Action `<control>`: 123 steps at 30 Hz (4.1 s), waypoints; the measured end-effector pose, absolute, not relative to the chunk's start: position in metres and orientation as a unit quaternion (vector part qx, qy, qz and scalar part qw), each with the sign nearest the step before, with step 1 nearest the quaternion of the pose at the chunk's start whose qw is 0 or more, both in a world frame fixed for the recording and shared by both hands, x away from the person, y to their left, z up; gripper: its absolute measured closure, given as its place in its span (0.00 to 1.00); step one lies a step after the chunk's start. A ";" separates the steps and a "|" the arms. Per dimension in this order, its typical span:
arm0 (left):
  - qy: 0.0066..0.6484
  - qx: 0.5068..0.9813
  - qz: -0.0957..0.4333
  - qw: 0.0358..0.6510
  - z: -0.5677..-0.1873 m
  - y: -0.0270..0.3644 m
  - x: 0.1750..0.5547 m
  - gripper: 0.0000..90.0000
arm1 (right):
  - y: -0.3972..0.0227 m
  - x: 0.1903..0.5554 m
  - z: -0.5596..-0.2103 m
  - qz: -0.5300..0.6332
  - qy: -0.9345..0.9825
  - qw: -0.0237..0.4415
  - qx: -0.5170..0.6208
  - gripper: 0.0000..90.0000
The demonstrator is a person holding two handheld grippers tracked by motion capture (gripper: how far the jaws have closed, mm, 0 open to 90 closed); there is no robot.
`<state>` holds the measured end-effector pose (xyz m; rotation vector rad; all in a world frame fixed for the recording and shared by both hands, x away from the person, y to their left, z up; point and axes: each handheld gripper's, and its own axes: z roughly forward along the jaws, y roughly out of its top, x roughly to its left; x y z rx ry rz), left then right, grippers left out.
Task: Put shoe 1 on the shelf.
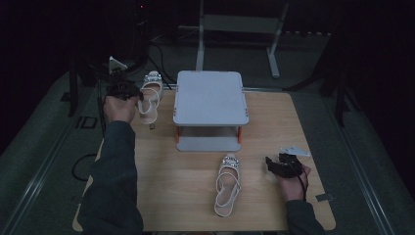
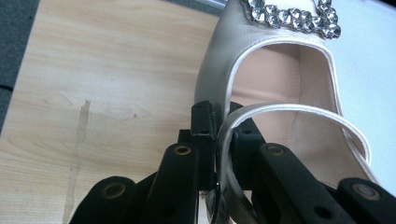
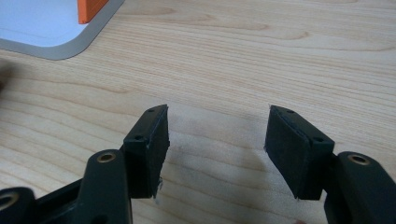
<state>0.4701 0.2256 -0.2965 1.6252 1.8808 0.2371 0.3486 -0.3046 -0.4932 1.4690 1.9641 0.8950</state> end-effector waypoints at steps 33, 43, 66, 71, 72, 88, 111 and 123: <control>0.689 0.650 0.074 0.313 -0.261 0.101 0.520 0.93 | -0.309 0.348 -0.492 0.340 0.721 0.259 0.545 0.44; 0.698 0.648 0.052 0.302 -0.279 0.082 0.535 0.92 | -0.310 0.348 -0.492 0.341 0.720 0.258 0.547 0.44; 0.687 0.668 0.087 0.272 -0.283 0.064 0.551 0.91 | -0.311 0.349 -0.492 0.343 0.717 0.256 0.550 0.44; 0.676 0.664 0.071 0.311 -0.286 0.070 0.548 0.74 | -0.310 0.349 -0.492 0.343 0.719 0.255 0.548 0.44; 0.676 0.663 0.073 0.314 -0.286 0.071 0.547 0.70 | -0.310 0.349 -0.492 0.342 0.719 0.255 0.549 0.44; 0.642 0.663 0.081 0.377 -0.280 0.090 0.531 0.52 | -0.309 0.350 -0.493 0.339 0.721 0.255 0.547 0.44; 0.578 0.690 0.115 0.419 -0.268 0.103 0.512 0.52 | -0.309 0.349 -0.493 0.342 0.719 0.258 0.547 0.44; 0.595 0.678 0.136 0.410 -0.263 0.114 0.508 0.49 | -0.309 0.349 -0.493 0.341 0.719 0.257 0.548 0.44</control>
